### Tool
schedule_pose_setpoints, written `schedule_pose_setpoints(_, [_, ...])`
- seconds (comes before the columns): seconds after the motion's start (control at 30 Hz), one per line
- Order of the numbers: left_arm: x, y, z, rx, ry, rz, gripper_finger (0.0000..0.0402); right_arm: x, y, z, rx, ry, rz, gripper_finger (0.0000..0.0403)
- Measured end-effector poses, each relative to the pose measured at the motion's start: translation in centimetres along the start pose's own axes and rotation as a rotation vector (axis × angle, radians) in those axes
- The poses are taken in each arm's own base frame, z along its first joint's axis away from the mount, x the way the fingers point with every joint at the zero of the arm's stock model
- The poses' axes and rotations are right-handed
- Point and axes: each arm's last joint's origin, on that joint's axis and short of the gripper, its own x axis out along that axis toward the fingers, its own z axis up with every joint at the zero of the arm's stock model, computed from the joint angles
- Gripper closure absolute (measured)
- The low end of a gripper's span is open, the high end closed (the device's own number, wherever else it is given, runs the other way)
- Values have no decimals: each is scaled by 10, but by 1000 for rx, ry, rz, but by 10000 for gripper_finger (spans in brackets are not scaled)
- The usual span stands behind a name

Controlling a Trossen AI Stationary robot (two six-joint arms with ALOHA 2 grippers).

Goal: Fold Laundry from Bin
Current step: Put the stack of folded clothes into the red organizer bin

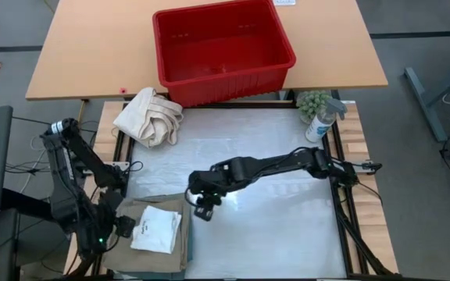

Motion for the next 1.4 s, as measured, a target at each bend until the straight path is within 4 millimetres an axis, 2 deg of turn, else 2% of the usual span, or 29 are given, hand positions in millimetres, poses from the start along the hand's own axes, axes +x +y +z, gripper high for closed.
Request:
schedule_pose_setpoints(0.13, [13,-7,-9,0,-26,30,133,-25,3,-11,-44,4,-150,212])
schedule_pose_setpoints(0.23, [25,-18,-20,-6,-10,24,161,-38,3,-22,-72,47,-246,241])
schedule_pose_setpoints(0.37, [41,-27,-34,22,8,26,236,-54,4,-33,-103,98,-323,298])
schedule_pose_setpoints(0.53, [53,-33,-42,57,4,34,359,-55,8,-39,-125,124,-352,375])
schedule_pose_setpoints(0.6, [57,-34,-44,71,14,45,389,-55,9,-41,-133,131,-353,389])
schedule_pose_setpoints(0.83, [78,-41,-60,134,91,116,400,-56,11,-45,-148,149,-359,362])
schedule_pose_setpoints(1.07, [104,-53,-64,180,90,181,401,-58,8,-49,-199,209,-387,389])
schedule_pose_setpoints(1.2, [130,-69,-53,244,106,188,401,-68,6,-50,-201,219,-395,376])
schedule_pose_setpoints(1.27, [143,-76,-42,269,142,177,401,-79,4,-50,-198,204,-413,366])
schedule_pose_setpoints(1.4, [157,-86,-17,254,170,171,401,-104,2,-49,-169,148,-428,364])
